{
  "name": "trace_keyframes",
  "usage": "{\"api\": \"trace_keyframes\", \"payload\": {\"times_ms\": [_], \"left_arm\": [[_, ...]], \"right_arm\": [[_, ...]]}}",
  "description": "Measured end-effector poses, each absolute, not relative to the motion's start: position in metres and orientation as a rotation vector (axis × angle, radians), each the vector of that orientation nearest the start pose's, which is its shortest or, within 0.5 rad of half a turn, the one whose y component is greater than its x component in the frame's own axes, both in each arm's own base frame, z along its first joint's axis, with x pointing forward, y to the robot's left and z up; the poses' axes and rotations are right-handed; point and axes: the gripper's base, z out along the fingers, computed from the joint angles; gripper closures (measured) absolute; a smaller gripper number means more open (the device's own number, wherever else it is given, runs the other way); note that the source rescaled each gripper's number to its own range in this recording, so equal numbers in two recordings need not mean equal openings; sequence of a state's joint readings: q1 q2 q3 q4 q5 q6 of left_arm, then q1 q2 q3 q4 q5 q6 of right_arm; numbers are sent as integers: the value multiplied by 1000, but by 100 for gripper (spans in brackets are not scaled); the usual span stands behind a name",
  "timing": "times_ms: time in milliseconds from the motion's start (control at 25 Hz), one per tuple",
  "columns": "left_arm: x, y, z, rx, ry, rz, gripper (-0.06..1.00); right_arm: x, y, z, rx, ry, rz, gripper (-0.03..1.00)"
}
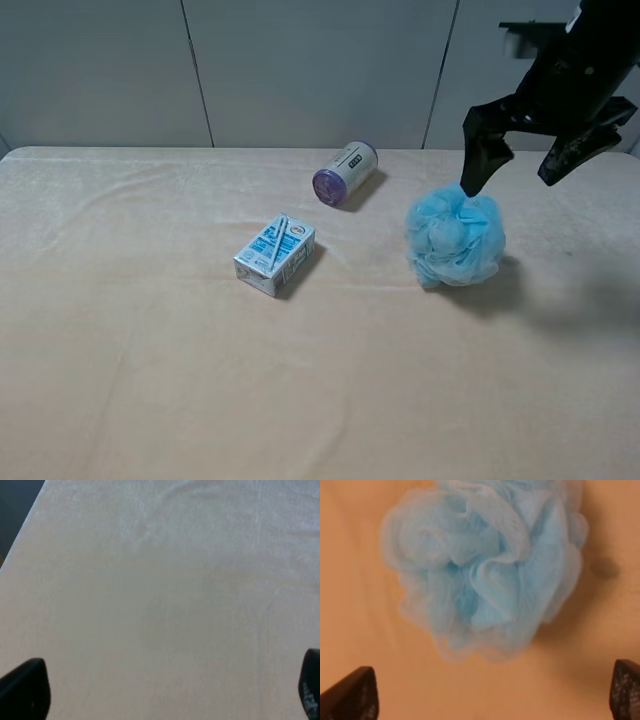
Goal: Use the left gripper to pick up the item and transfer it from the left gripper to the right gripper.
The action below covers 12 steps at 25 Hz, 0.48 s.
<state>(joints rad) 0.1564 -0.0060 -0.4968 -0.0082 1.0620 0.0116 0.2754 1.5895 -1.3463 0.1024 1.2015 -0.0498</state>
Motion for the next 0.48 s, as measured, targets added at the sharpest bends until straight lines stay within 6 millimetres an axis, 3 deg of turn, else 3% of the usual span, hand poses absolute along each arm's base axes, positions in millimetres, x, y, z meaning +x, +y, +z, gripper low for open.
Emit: {"api": "trace_keyframes", "payload": {"times_ms": [280,480], "left_arm": [[-5,-1,276,-148,2039,95,-6],[-5,-1,276,-148,2039,95,-6]], "right_arm": [[265,84,351,-355,2751,224,-3],[221,72,376,-349,2643,240,-3]]}}
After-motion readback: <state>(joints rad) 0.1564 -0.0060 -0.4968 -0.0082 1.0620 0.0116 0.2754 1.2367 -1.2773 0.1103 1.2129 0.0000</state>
